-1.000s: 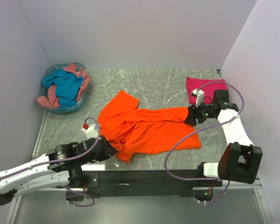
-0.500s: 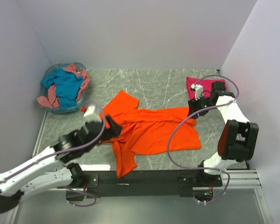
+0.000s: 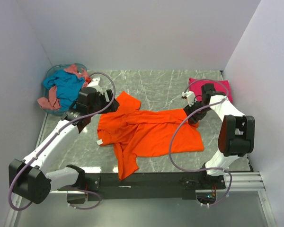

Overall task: Fold and stack the t-shirts
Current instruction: Flatten the tshirt out

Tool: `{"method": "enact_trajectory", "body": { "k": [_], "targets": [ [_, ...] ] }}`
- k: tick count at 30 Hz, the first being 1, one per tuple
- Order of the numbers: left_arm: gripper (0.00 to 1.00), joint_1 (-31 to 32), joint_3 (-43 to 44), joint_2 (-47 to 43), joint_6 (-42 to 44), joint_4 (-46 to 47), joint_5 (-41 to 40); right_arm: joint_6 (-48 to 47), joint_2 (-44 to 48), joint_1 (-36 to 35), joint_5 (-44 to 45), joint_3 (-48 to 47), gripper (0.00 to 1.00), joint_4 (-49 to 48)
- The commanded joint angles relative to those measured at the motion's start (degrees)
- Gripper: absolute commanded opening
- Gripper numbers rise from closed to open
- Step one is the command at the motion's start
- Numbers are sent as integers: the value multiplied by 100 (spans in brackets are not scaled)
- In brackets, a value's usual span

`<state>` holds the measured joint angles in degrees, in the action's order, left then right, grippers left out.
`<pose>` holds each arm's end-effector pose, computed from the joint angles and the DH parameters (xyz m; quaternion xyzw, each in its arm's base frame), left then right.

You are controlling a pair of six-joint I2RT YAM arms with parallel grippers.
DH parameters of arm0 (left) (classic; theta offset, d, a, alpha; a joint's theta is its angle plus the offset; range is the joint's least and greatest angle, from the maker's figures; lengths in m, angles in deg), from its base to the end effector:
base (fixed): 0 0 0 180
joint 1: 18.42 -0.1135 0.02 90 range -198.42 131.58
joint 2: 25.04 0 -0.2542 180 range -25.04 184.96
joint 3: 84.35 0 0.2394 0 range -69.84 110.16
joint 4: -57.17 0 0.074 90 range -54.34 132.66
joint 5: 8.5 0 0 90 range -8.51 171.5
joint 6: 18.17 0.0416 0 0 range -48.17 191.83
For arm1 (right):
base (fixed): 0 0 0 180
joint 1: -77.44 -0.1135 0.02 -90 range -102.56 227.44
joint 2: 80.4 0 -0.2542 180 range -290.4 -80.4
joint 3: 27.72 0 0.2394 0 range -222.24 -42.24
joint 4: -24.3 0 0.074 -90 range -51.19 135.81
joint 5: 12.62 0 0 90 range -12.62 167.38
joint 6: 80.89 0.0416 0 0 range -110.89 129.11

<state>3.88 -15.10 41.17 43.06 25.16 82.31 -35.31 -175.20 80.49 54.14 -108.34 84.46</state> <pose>0.2382 -0.0983 0.3028 -0.0450 0.8603 -0.2244 0.4555 0.3041 0.0002 0.2001 -0.3684 0.8981 0.1290 0.2025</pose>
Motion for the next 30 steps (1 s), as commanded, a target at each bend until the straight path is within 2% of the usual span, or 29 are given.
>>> {"method": "enact_trajectory", "body": {
  "k": [1,5,8,9,10,15,18,19,21,22,23,24,25,26,28,30],
  "targets": [
    [82,-16,55,-424,793,-26,-37,30,-248,-277,592,10,57,-205],
    [83,-24,-226,-793,1014,-87,-380,179,-468,-533,909,-121,49,-232],
    [83,-24,-429,-979,1137,-149,-504,259,-618,-621,1093,-306,31,-153],
    [83,-24,-464,-1005,1172,-157,-547,302,-662,-656,1181,-359,15,-118],
    [83,-24,-499,-1040,1233,-184,-574,320,-688,-691,1225,-490,8,-91],
    [83,-24,-772,-1278,1313,-140,-680,382,-793,-1173,1664,-1218,0,119],
    [83,-33,-921,-1348,1322,-44,-723,391,-1390,-1569,2147,-2395,0,505],
    [83,-33,-965,-1357,1322,-26,-767,399,-1879,-1675,2279,-3199,0,611],
    [83,-60,-965,-1348,1339,-34,-759,565,-2496,-1781,3086,-4125,0,586],
    [83,-68,-965,-1348,1348,-43,-776,653,-3108,-1834,3585,-5000,0,151],
    [83,-77,-974,-1357,1348,-43,-776,698,-3419,-1852,4260,-5400,9,-80],
    [83,-86,-1000,-1374,1331,-43,-794,803,-3692,-1843,4493,-5787,28,-222],
    [83,-86,-1018,-1427,1322,-43,-794,847,-4086,-1817,4617,-6382,43,-423],
    [84,-86,-1044,-1453,1304,-35,-785,917,-4159,-1817,4723,-6484,58,-564],
    [84,-95,-1105,-1515,1278,-8,-750,1076,-3890,-1799,4593,-5962,74,-890],
    [84,-95,-1106,-1524,1269,27,-715,1225,-3503,-1808,4295,-5015,79,-1294]
  ]
}}
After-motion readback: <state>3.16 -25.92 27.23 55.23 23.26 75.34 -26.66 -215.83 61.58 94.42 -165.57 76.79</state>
